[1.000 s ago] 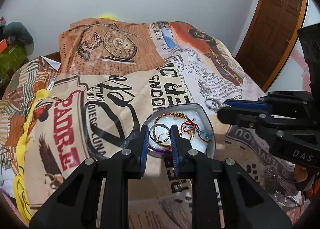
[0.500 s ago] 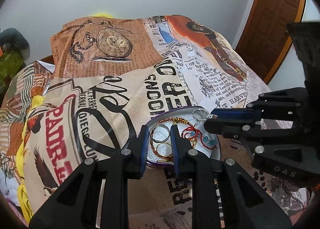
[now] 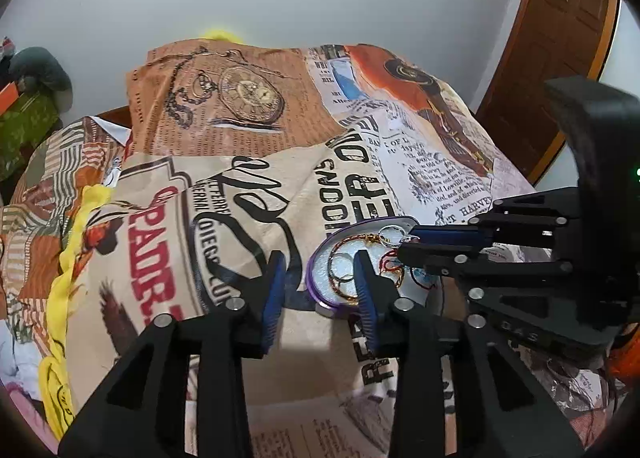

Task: Organize jewelry
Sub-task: 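Open both tools over the tin and release the rings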

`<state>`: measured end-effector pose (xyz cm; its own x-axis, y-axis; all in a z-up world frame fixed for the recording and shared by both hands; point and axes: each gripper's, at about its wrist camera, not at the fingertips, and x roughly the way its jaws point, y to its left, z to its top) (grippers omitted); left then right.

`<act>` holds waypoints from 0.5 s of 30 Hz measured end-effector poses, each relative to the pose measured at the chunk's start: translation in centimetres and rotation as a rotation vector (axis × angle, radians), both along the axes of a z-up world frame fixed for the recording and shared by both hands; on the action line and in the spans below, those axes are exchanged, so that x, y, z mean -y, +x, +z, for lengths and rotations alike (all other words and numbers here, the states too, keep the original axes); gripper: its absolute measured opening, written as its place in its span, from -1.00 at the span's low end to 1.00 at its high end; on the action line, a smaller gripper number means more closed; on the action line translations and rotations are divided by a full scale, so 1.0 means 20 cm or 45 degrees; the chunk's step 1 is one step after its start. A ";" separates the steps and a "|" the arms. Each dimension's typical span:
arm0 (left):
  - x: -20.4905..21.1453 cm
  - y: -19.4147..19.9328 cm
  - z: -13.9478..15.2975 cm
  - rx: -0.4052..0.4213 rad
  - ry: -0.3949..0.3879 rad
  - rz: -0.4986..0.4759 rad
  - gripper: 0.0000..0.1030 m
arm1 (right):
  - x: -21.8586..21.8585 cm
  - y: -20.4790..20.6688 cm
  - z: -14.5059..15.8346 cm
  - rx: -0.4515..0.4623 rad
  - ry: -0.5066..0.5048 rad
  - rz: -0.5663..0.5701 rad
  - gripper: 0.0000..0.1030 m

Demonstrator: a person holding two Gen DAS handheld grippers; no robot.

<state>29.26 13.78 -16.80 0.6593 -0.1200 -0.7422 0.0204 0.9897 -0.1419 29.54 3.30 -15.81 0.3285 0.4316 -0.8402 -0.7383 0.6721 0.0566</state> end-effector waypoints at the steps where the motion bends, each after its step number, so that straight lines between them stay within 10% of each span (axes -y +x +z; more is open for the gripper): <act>1: -0.01 -0.01 0.01 0.006 0.004 0.005 -0.26 | -0.01 0.00 0.00 0.004 -0.006 0.003 -0.79; 15: -0.03 -0.10 0.02 0.017 0.035 0.042 -0.20 | -0.07 -0.04 -0.01 0.046 -0.115 0.001 -0.62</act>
